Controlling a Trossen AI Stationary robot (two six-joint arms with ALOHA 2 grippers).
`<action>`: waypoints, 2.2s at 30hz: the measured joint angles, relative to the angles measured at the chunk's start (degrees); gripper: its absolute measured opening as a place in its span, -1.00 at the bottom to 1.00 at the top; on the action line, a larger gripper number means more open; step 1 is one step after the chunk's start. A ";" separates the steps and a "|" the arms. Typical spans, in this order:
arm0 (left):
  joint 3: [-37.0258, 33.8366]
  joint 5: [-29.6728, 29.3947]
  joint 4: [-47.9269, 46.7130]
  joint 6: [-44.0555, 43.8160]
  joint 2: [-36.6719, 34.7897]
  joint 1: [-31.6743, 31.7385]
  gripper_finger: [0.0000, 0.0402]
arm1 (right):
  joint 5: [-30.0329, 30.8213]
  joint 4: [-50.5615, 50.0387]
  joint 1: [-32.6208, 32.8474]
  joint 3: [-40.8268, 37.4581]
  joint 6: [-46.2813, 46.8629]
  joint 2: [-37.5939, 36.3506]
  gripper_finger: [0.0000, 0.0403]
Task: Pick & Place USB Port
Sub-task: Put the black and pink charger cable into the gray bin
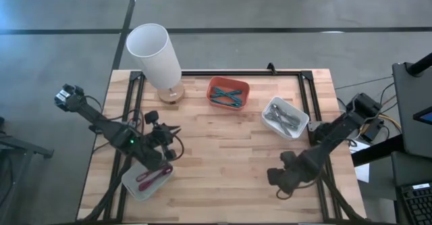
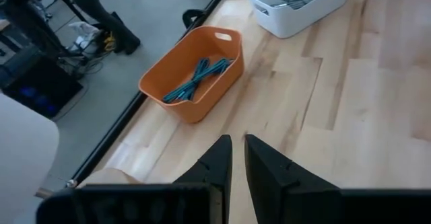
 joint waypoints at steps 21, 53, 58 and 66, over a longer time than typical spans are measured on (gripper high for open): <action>0.00 -0.02 0.20 2.46 -0.02 4.31 -0.77 | -7.91 -11.62 6.88 -0.56 5.25 2.60 -0.24; 0.00 0.00 1.07 2.92 -0.02 5.22 -0.77 | -2.18 -3.88 6.22 -0.73 -0.27 12.37 -0.76; 0.00 0.00 1.75 2.96 -0.02 5.27 -0.77 | -1.73 -3.65 6.07 -0.48 -1.32 10.83 -0.93; 0.00 0.09 7.51 8.36 -0.02 5.53 -0.77 | 15.01 -3.83 5.96 4.67 -4.77 4.18 -0.93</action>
